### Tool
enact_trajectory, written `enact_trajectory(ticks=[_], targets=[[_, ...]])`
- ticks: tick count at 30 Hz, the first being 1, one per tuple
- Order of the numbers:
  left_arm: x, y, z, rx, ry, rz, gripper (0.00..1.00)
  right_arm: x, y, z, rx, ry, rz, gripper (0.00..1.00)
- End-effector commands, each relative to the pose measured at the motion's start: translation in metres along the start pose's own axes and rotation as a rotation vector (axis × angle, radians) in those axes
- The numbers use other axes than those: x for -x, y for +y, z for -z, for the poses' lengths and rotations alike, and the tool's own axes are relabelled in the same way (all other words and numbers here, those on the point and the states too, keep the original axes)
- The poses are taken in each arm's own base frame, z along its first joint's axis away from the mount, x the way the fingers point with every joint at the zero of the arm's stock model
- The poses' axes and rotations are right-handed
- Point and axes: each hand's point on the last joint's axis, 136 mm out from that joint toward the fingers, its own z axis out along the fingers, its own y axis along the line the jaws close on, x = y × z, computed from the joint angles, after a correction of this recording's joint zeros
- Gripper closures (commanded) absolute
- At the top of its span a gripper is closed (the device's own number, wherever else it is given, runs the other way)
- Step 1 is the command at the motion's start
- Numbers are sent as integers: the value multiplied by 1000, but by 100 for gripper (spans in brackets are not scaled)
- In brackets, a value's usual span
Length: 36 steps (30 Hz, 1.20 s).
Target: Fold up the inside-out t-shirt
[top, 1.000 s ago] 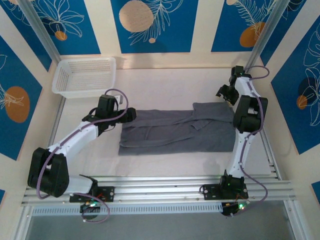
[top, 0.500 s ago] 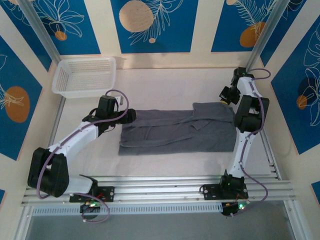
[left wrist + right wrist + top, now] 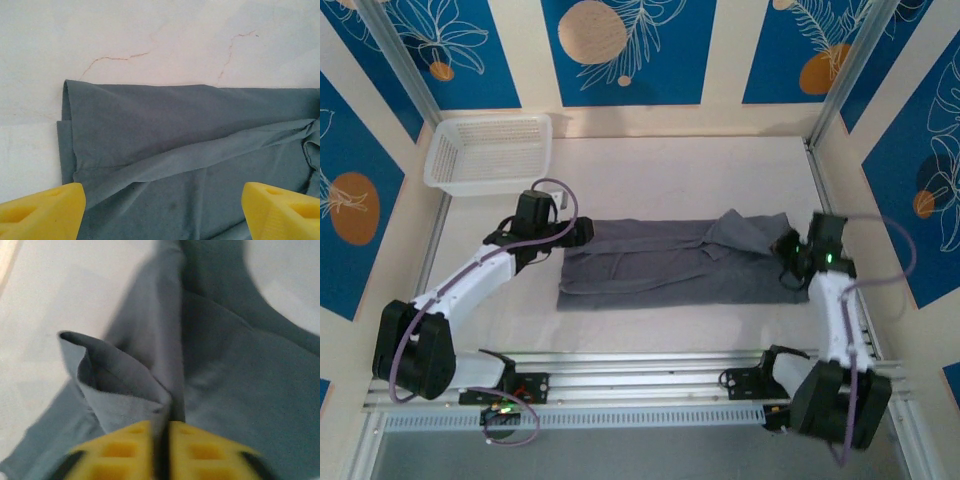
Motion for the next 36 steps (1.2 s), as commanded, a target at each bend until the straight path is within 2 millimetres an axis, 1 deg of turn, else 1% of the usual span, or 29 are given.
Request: enact_trajectory(ticks=[1, 2, 3, 5, 7, 8, 10, 11, 13, 14, 16, 19, 21, 23, 24, 25, 29, 30, 32, 33, 35, 36], targets=[[9, -10, 5, -19, -30, -30, 18, -2, -3, -1, 113, -86, -91, 28], [8, -10, 6, -13, -29, -30, 18, 1, 4, 5, 145, -106, -73, 22], [8, -9, 6, -11, -30, -29, 18, 7, 13, 11, 171, -123, -51, 20], [8, -9, 6, -10, -32, -26, 18, 19, 33, 19, 210, -132, 1, 19], [5, -10, 5, -16, -26, -20, 18, 27, 56, 15, 227, -102, 61, 19], [5, -12, 4, -21, -24, -18, 18, 29, 66, 11, 231, -83, 97, 20], [1, -19, 1, -44, -11, -22, 19, 27, 90, -10, 212, -11, 202, 21], [-1, -24, 0, -57, -2, -27, 19, 27, 95, -20, 177, 23, 228, 22], [-7, -29, -4, -53, 24, -44, 20, 23, 100, -49, 98, 125, 264, 25], [-9, -30, -5, -49, 30, -49, 20, 23, 101, -61, 68, 153, 274, 26], [-13, -32, -7, -47, 39, -52, 21, 20, 94, -89, -21, 214, 279, 27], [-16, -31, -8, -37, 51, -52, 20, 16, 83, -118, -127, 275, 274, 29], [-17, -30, -9, -30, 59, -53, 20, 14, 77, -130, -182, 290, 282, 32], [-17, -30, -10, -26, 63, -54, 20, 9, 75, -140, -197, 317, 288, 41], [-17, -29, -10, -25, 64, -53, 20, 4, 76, -145, -194, 341, 284, 49], [-17, -29, -11, -24, 65, -52, 20, 0, 75, -148, -198, 361, 276, 55], [-19, -28, -12, -16, 70, -51, 20, -8, 72, -154, -214, 384, 254, 58], [-18, -28, -12, -15, 70, -53, 20, -9, 72, -154, -211, 385, 252, 62], [-19, -27, -12, -7, 74, -56, 20, -8, 74, -151, -208, 381, 254, 81], [-19, -26, -11, -4, 73, -56, 20, -7, 75, -148, -204, 376, 258, 88], [-19, -26, -12, -3, 73, -56, 20, -6, 80, -139, -192, 367, 265, 96], [-19, -26, -12, -5, 73, -54, 20, -7, 82, -134, -184, 364, 270, 98]])
